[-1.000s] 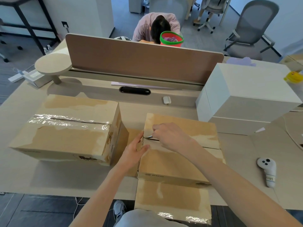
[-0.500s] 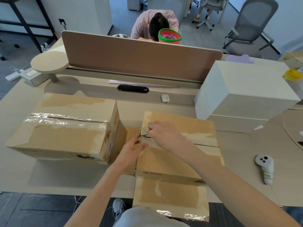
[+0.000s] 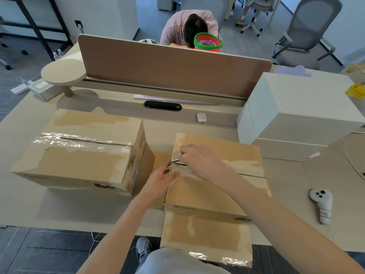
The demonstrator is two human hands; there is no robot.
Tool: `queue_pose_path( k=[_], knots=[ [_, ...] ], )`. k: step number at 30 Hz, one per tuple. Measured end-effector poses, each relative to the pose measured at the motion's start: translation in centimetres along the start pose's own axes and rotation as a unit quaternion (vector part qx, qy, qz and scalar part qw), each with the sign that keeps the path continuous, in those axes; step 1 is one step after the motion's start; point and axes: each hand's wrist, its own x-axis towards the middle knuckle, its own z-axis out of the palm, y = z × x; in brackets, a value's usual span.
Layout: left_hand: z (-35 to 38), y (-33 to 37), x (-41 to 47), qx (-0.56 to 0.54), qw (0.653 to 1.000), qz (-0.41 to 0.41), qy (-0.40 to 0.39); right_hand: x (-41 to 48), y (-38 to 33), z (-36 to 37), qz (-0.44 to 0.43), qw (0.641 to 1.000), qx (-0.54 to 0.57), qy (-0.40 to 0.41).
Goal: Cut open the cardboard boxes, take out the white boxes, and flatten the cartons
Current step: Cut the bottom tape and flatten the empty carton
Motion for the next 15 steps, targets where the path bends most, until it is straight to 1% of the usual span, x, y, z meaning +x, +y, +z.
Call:
queue_pose_path(
  k=[4,9,15],
  knots=[
    [-0.2,-0.15,-0.05,-0.01,1.0,-0.007,0.001,0.11,0.15,-0.5,-0.007,1.0,-0.015,-0.02],
    [-0.05,-0.12,0.04,-0.003,1.0,-0.008,0.004,0.11,0.36,-0.49,-0.002,1.0,-0.002,-0.013],
    [-0.25,-0.3,0.31,0.007,1.0,-0.01,0.008,0.13,-0.23,-1.03,-0.009,1.0,0.007,-0.025]
  ],
)
